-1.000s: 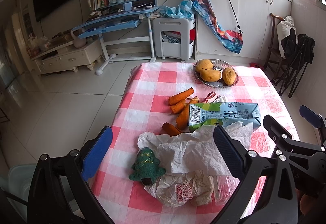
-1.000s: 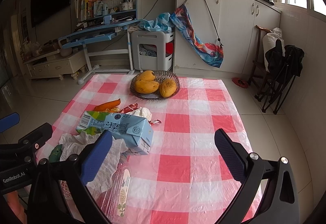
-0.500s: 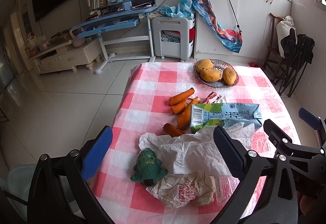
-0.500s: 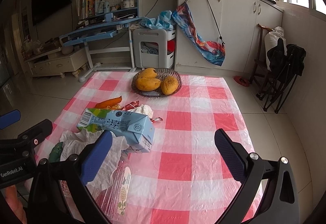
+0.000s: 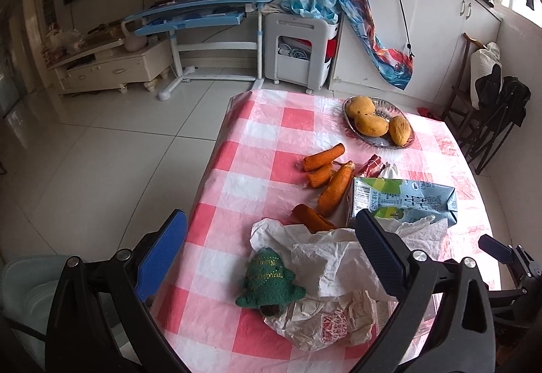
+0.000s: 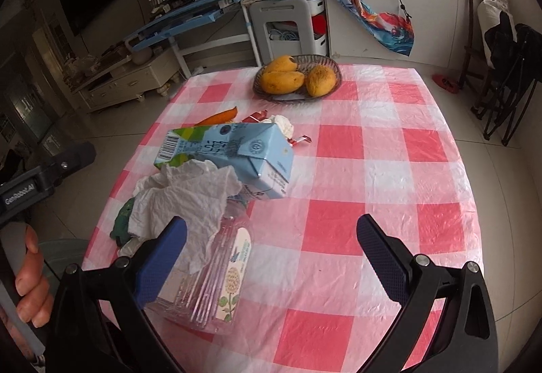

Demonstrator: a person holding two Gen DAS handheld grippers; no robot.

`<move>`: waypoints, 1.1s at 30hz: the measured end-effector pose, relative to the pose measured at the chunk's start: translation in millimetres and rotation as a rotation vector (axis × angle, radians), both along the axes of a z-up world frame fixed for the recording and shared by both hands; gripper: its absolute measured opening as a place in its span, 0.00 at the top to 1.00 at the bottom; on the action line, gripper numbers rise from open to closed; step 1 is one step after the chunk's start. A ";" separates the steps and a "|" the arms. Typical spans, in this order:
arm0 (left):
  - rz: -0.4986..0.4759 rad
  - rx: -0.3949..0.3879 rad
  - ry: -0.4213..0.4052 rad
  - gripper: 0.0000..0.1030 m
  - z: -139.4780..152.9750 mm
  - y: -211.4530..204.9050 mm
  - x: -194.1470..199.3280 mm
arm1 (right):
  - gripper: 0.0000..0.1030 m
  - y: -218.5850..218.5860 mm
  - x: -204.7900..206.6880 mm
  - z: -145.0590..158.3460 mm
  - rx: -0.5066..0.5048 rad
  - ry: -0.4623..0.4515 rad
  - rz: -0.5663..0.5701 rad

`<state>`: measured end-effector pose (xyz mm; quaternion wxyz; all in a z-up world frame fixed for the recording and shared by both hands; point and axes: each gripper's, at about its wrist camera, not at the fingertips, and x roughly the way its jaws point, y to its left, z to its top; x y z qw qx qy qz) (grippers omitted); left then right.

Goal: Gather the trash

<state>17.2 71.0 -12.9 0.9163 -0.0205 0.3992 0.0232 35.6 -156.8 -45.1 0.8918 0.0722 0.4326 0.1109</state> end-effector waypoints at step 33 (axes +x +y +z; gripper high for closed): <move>-0.019 -0.142 0.125 0.07 -0.2 21.0 24.8 | 0.95 -3.4 7.9 27.2 0.218 -0.149 0.061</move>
